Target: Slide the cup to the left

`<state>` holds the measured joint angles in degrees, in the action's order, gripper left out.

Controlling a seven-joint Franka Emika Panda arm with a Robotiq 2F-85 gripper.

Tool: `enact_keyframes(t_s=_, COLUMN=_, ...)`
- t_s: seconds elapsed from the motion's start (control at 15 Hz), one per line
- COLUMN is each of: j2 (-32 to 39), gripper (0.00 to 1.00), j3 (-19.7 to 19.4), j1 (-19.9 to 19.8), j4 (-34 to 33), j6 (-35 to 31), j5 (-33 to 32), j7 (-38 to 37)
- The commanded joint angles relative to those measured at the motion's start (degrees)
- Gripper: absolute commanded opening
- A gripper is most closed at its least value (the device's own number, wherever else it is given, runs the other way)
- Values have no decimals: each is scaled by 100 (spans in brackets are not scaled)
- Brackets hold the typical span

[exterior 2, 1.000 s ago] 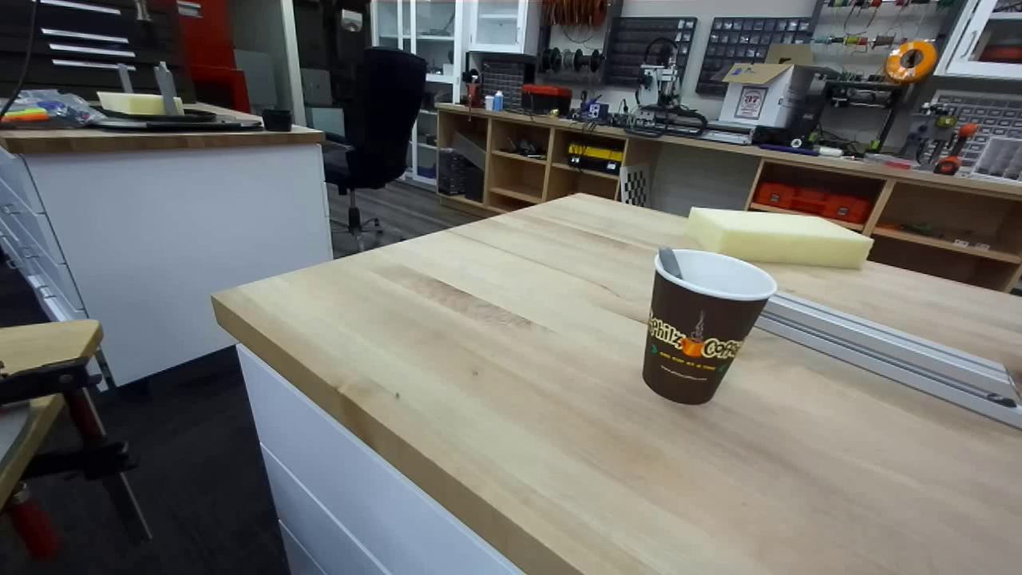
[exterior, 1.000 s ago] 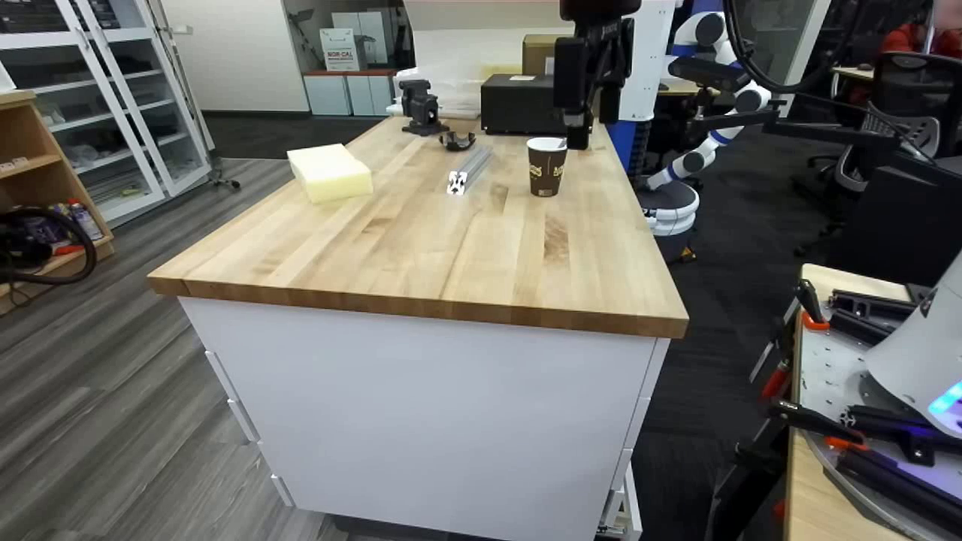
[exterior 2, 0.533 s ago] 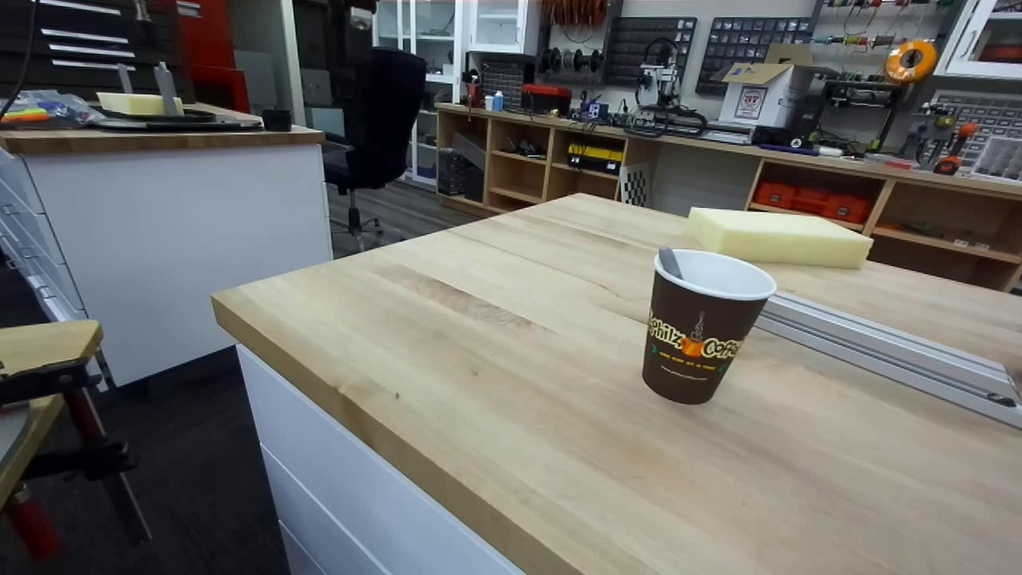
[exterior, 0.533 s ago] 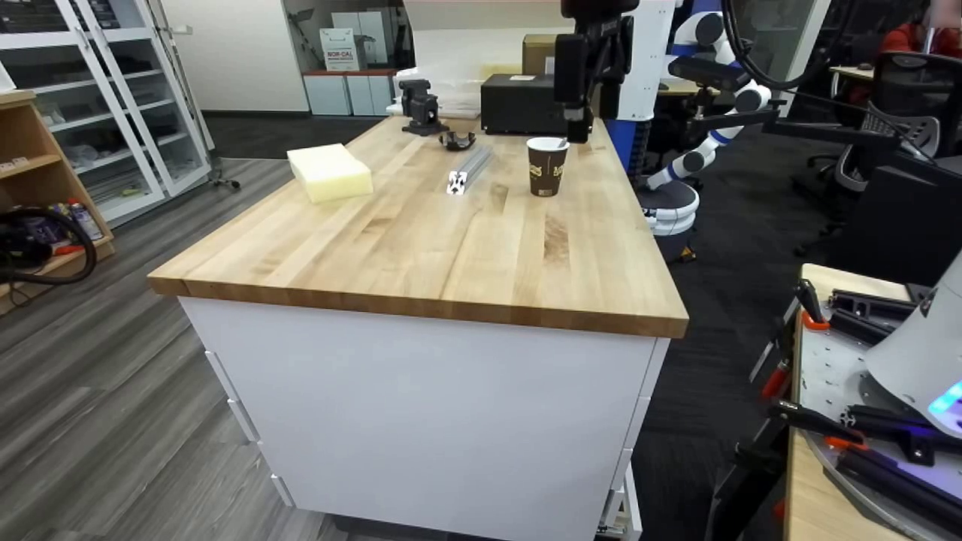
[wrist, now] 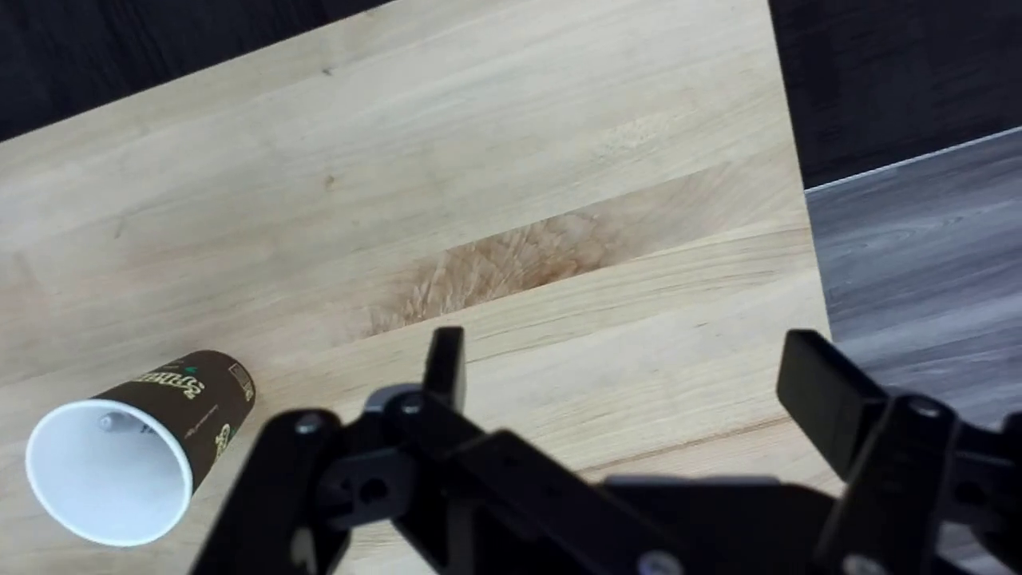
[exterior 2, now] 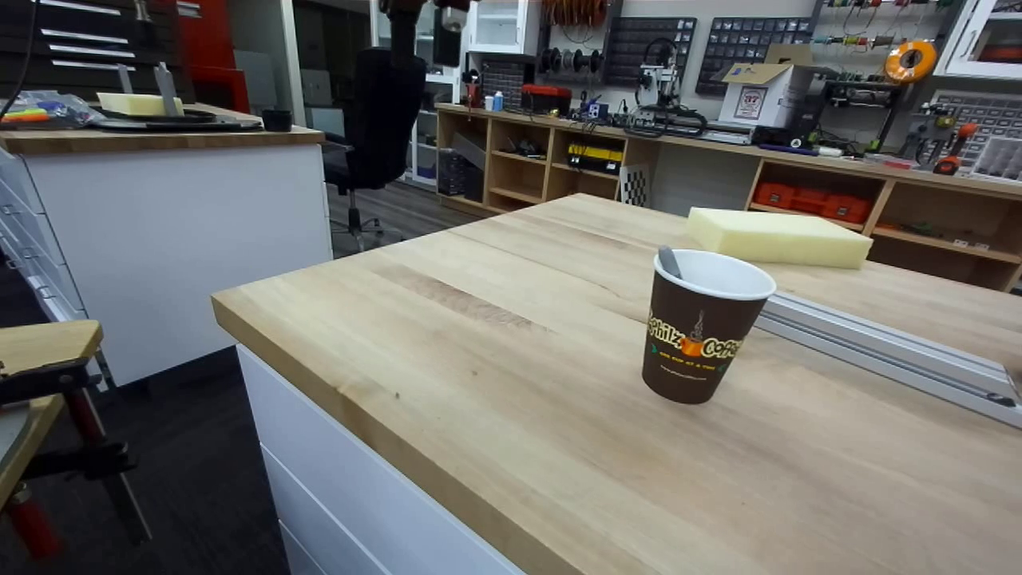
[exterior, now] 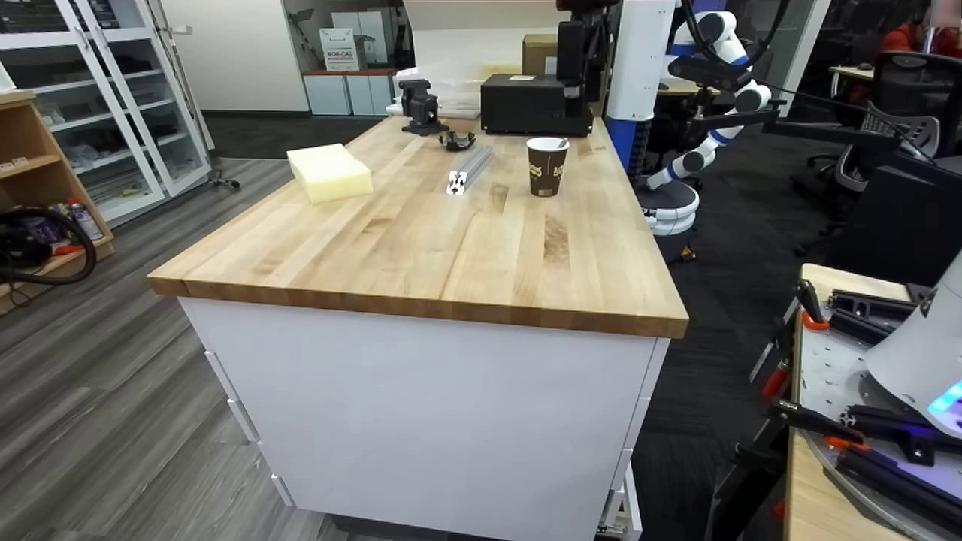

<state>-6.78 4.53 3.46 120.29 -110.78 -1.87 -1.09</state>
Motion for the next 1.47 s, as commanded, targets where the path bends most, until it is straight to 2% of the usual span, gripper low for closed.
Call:
enact_keyframes(t_s=0.0, j2=621, gripper=100, j3=-216, j1=-98, j4=-609, j6=-55, j5=101, j7=620)
enact_keyframes(t_s=0.87, j2=2597, gripper=100, j3=-717, j1=-674, j4=-2351, j6=-836, j5=8, j7=592)
enact_keyframes(t_s=1.4, j2=3285, gripper=100, j3=-844, j1=-803, j4=-2796, j6=-1004, j5=-55, j7=500)
